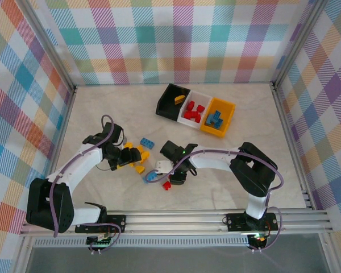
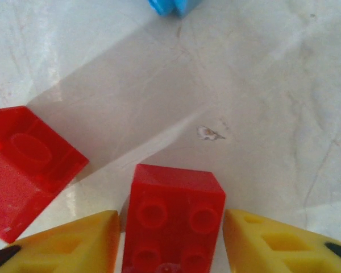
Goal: Sort the legos into containers by color
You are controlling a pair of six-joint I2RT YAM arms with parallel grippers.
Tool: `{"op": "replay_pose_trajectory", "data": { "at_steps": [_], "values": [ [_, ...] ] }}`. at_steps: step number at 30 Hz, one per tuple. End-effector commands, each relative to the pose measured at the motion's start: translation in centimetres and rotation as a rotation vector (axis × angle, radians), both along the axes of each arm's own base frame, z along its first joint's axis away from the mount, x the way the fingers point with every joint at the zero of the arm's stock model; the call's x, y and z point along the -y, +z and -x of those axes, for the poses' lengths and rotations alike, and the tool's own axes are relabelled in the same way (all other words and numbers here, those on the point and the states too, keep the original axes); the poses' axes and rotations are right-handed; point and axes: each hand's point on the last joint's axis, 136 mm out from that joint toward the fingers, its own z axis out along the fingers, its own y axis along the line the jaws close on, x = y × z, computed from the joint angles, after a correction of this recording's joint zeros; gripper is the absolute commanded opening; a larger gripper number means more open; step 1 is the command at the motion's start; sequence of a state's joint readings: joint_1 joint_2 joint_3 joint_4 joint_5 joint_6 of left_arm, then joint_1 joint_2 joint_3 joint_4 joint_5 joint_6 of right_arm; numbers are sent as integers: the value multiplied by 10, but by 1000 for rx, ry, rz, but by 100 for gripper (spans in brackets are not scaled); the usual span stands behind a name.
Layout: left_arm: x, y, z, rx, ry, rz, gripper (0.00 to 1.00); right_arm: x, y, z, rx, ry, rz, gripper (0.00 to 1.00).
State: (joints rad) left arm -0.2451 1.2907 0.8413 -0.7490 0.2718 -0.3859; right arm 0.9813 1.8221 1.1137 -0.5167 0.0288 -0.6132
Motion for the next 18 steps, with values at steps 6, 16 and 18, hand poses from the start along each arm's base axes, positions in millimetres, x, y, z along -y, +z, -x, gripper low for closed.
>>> {"op": "replay_pose_trajectory", "data": {
  "at_steps": [6,16,18],
  "values": [
    [-5,3,3,10,21,5,80,6,0,-2,-78,-93,-30,28],
    [-1,8,-5,25,8,17,79,21,65,-82,4,-350,-216,29],
    [-1,9,-5,26,0,12,79,29,83,-112,22,-439,-272,29]
  ]
}}
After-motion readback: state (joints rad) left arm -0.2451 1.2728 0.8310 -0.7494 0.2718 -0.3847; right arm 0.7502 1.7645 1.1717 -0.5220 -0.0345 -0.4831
